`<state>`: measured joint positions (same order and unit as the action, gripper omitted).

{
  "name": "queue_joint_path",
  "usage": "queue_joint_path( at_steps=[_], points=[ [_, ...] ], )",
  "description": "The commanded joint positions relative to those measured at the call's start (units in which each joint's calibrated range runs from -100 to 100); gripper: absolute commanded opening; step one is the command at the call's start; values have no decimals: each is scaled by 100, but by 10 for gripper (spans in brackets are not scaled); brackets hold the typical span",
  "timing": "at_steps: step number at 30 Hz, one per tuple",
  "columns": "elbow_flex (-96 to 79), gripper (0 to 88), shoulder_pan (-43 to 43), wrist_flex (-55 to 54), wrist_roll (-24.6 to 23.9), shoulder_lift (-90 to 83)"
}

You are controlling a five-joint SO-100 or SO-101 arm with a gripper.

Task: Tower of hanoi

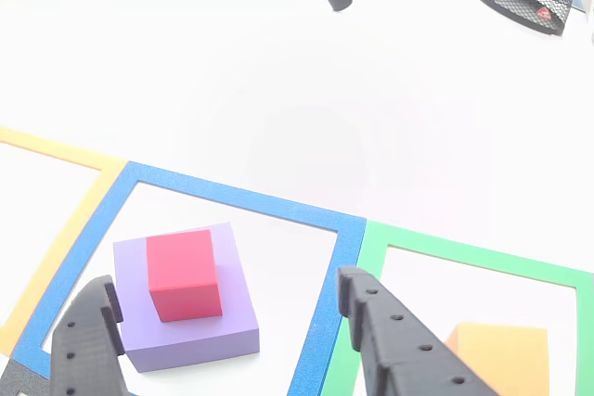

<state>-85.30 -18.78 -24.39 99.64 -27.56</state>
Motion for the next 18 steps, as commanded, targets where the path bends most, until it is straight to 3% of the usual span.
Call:
queue_joint_path(
  at_steps=[1,18],
  points=[
    [139,271,37,-906,36,718],
    [1258,274,-471,-2404,36,2849]
  ],
)
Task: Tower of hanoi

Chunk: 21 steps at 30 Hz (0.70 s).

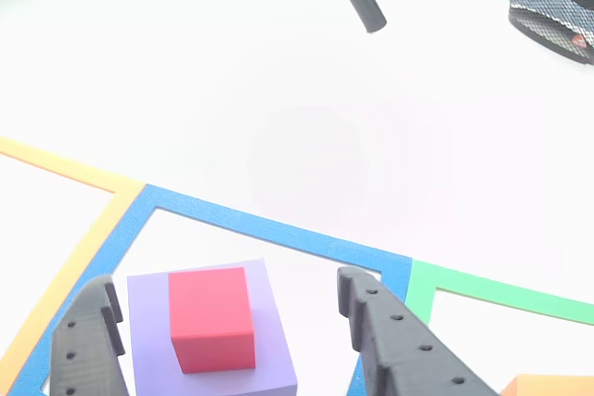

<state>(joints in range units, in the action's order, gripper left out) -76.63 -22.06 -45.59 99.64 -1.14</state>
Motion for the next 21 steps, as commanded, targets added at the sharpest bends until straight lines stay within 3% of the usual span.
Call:
queue_joint_path(
  at_steps=[1,21],
  points=[
    [463,273,-172,-324,36,288],
    [626,255,-469,-794,36,1208]
  ],
)
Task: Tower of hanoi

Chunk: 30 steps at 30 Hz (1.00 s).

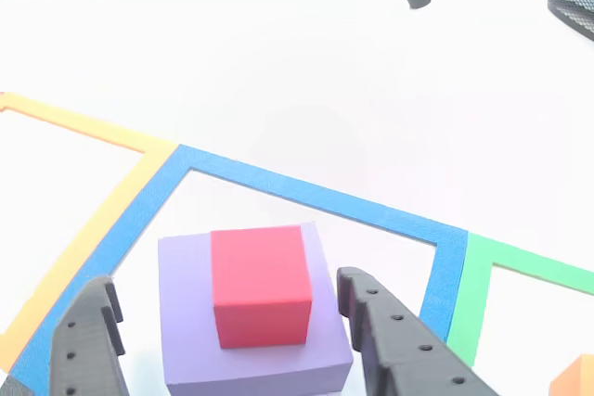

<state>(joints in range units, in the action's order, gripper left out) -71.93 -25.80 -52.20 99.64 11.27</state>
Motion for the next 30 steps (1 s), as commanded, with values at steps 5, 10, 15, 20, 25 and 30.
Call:
queue_joint_path(
  at_steps=[5,10,15,20,25,30],
  points=[
    [175,240,-162,-149,36,-1],
    [184,200,-219,-149,36,7],
    [248,144,-229,-149,36,32],
    [266,81,-210,-149,36,48],
    [266,44,-181,-141,36,48],
    [266,32,-171,-108,36,7]
  ],
)
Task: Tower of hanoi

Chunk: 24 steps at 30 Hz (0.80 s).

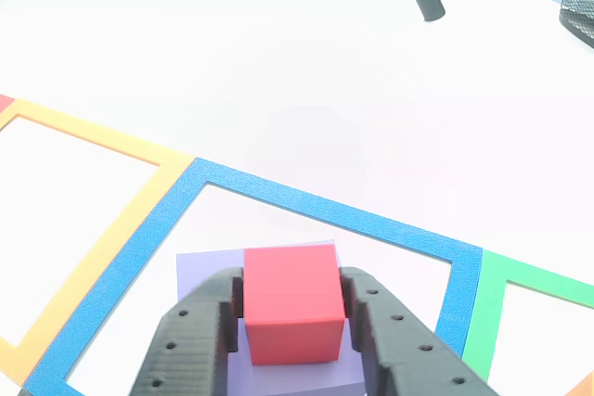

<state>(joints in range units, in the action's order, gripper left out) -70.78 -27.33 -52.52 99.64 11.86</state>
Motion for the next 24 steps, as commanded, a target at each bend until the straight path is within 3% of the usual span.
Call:
queue_joint_path(
  at_steps=[1,9,15,24],
  points=[
    [151,31,-19,-68,36,-76],
    [224,22,-29,798,36,-1126],
    [497,18,230,3268,36,-3071],
    [669,15,1333,7284,36,-5978]
  ],
)
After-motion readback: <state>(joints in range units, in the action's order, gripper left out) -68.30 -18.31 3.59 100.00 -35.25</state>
